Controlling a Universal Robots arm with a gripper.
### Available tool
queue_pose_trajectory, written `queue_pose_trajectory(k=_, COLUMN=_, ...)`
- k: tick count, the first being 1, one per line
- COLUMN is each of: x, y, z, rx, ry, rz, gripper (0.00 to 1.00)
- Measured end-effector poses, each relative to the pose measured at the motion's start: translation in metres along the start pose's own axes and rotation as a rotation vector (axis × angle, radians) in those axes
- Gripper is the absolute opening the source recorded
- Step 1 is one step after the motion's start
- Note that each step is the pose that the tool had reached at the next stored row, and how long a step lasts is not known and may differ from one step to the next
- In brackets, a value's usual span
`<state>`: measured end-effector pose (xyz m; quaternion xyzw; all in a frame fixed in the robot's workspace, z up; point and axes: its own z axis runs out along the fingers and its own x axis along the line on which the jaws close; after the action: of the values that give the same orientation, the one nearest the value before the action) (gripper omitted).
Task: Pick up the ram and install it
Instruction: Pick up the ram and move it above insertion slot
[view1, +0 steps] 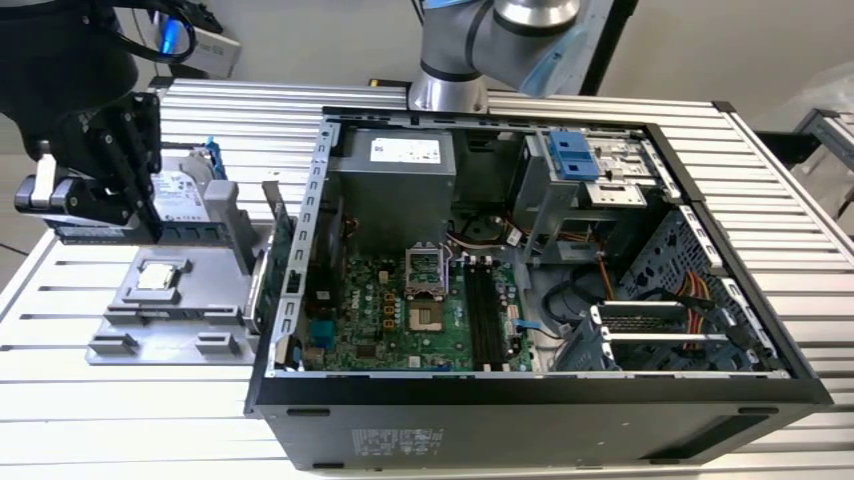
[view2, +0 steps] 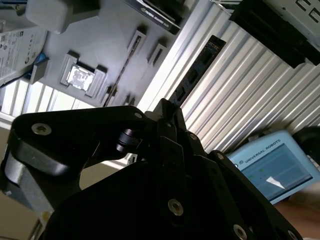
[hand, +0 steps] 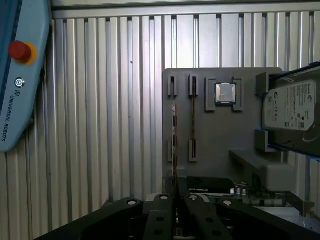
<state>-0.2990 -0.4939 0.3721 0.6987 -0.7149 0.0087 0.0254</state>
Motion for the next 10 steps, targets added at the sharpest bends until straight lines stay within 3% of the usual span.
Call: queue_pose_trajectory(k=10, x=-0.0001, y=-0.0032, z=-0.0001, rx=0.0001, ry=-0.0001, rz=0.000, gripper=0.00)
